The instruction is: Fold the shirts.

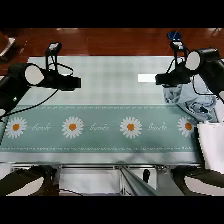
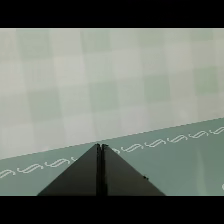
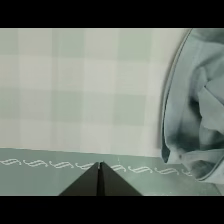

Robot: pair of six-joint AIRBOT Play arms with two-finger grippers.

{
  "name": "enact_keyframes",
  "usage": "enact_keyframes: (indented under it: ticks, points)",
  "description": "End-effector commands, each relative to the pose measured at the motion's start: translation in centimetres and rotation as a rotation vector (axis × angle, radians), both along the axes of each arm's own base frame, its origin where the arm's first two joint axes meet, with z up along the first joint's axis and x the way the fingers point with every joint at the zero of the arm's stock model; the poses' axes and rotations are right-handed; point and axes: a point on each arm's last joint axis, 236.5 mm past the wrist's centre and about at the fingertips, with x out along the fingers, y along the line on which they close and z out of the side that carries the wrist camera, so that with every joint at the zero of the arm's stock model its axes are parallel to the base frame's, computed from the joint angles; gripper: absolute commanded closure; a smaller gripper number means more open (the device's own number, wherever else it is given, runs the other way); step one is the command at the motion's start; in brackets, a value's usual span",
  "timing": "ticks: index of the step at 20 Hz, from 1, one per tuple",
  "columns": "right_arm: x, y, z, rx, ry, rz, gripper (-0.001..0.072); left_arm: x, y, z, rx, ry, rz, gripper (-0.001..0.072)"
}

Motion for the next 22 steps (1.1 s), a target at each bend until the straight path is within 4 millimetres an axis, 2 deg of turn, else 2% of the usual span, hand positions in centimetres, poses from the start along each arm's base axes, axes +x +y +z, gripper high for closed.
enact_keyframes:
  ticks: [1, 19, 22]
  points:
    - [0.0, 0.0, 0.0, 0.0, 0.0, 0.001, 0.0694, 0.0, 0.0, 0.0, 0.0, 0.001, 0.001, 0.0686]
    - [0.1, 0.1, 0.0, 0.005, -0.007, 0.001, 0.0694, 0.0, 0.0, 0.0, 0.0, 0.0, 0.001, 0.0686]
    - [2.4, -1.7, 1.1, -0.086, -0.113, 0.014, 0.0694, 1.0, -0.1, 0.3, -0.011, -0.041, 0.009, 0.0686]
